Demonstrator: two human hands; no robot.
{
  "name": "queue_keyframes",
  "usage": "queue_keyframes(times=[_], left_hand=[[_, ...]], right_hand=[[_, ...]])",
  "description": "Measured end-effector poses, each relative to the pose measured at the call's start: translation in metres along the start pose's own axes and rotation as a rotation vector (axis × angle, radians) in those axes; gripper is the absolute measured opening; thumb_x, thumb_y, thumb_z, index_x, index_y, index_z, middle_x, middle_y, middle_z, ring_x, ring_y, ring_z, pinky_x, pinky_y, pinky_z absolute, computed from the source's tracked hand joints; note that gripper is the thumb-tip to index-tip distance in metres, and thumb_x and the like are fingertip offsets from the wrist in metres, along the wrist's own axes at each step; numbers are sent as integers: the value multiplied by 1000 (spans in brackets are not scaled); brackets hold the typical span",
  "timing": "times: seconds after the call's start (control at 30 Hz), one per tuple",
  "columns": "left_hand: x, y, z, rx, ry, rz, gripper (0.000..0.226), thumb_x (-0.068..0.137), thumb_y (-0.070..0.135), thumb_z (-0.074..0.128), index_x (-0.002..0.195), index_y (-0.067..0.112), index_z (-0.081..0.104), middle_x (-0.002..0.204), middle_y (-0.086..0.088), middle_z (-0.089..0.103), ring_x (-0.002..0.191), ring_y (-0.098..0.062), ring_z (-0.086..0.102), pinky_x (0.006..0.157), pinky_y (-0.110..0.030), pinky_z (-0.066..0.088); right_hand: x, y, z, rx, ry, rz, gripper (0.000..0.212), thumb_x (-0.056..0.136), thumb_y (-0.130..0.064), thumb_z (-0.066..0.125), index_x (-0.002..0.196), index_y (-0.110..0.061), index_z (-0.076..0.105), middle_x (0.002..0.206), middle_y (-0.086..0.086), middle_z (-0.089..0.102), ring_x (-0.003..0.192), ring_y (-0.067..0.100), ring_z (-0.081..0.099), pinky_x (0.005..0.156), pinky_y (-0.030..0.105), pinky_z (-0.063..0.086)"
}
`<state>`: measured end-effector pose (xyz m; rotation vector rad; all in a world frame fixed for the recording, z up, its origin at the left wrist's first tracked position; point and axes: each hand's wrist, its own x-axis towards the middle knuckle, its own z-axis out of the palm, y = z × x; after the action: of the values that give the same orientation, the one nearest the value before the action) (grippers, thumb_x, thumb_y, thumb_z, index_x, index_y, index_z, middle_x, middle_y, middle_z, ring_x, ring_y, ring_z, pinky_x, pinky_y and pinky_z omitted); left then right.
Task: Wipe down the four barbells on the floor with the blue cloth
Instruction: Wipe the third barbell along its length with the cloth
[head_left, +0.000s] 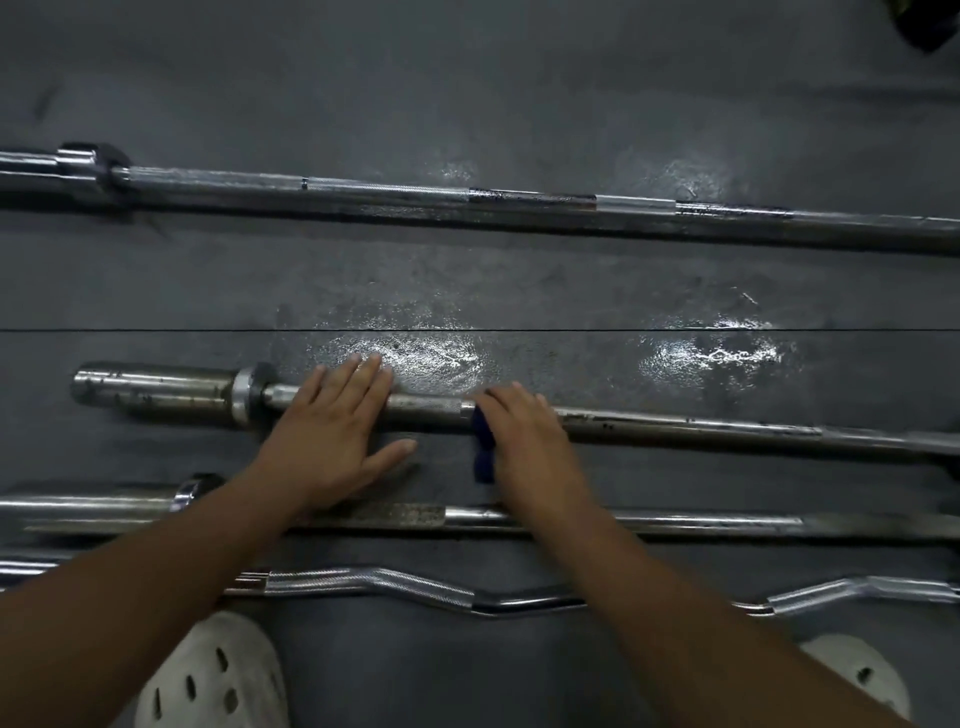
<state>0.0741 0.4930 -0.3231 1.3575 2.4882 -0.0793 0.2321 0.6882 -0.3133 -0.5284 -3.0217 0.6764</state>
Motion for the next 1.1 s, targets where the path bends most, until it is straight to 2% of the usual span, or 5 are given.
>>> queue_keyframes(times=[0.23, 0.43, 0.7, 0.83, 1.1], left_hand=[[-6, 13, 7, 22, -24, -2, 97, 90, 81, 18, 158, 11, 18, 165, -8, 15, 152, -25, 14, 120, -53, 16], [-3, 14, 8, 37, -25, -13, 97, 90, 80, 20, 156, 11, 24, 163, -9, 23, 150, -26, 20, 119, -54, 19], [-11, 14, -6, 35, -53, -20, 95, 90, 80, 18, 155, 11, 28, 161, -8, 26, 148, -22, 24, 118, -44, 15], [-26, 29, -45, -9, 24, -104, 102, 85, 84, 9, 156, 12, 23, 164, -7, 18, 151, -22, 17, 121, -43, 12], [-89, 48, -189, -67, 222, -193, 120, 67, 92, 3, 158, 15, 15, 166, -3, 5, 152, -21, 11, 121, -39, 14]], right_hand=[[-12, 69, -11, -42, 253, 373, 30, 64, 5, 53, 88, -10, 62, 89, 12, 61, 83, 33, 55, 79, 42, 46], [22, 0, 16, 21, 32, -2, 43, 73, -7, 63, 115, -16, 59, 117, 3, 59, 107, 22, 51, 106, 42, 38], [-27, 120, -55, -119, -51, 421, 23, 76, 1, 52, 93, -8, 64, 96, 12, 63, 84, 29, 53, 73, 34, 37], [-21, 94, -77, 156, -9, 604, 31, 83, 3, 43, 99, -12, 65, 101, 12, 63, 80, 24, 54, 68, 30, 42], [-69, 40, -158, 442, 166, 532, 43, 86, 3, 37, 114, -16, 64, 115, 8, 62, 92, 25, 60, 79, 34, 53]])
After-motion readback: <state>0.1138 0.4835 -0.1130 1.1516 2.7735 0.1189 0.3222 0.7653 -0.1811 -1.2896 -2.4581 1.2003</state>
